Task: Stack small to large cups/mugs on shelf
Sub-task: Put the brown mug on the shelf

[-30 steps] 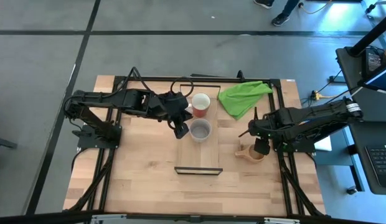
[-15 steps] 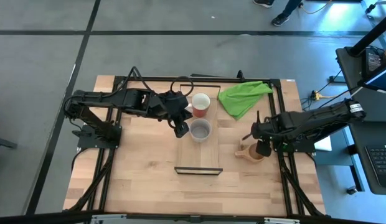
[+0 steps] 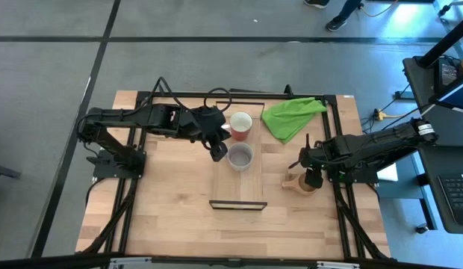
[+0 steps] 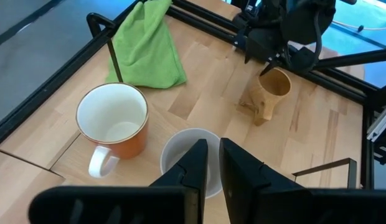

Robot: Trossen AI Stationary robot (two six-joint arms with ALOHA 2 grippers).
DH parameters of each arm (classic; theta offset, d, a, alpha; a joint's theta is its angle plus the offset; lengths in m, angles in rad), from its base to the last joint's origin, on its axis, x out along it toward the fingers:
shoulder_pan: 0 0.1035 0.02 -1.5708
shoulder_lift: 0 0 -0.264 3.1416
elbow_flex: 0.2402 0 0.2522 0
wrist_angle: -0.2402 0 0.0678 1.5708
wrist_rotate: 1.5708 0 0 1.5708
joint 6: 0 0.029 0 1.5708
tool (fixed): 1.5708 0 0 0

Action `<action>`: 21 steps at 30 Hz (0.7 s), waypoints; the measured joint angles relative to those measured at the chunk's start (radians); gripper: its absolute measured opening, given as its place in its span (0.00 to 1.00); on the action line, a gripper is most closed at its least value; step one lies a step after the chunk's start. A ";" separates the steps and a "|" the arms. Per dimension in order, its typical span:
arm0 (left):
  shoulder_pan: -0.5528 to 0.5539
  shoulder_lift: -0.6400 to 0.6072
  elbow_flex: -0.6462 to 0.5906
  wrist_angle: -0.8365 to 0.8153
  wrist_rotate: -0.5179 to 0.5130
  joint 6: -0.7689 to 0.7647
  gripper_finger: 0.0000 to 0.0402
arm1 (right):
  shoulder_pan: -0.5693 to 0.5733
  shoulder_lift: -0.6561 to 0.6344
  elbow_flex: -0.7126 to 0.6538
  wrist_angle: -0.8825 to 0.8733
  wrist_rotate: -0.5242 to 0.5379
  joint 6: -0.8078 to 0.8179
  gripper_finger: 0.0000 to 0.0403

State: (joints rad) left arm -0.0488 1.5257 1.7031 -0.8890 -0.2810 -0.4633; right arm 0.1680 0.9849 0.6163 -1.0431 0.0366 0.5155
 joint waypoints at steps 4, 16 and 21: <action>0.001 0.000 0.000 0.000 0.000 0.000 0.09 | 0.000 0.044 0.000 0.000 0.007 0.002 0.56; 0.001 0.000 0.000 0.000 0.000 0.000 0.09 | 0.000 0.151 0.000 0.055 -0.033 0.003 0.56; 0.001 0.000 0.000 -0.001 0.000 0.001 0.09 | 0.000 0.157 0.000 0.059 -0.045 0.024 0.50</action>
State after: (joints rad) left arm -0.0479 1.5257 1.7033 -0.8896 -0.2807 -0.4620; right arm 0.1677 1.1423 0.6163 -0.9837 -0.0083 0.5398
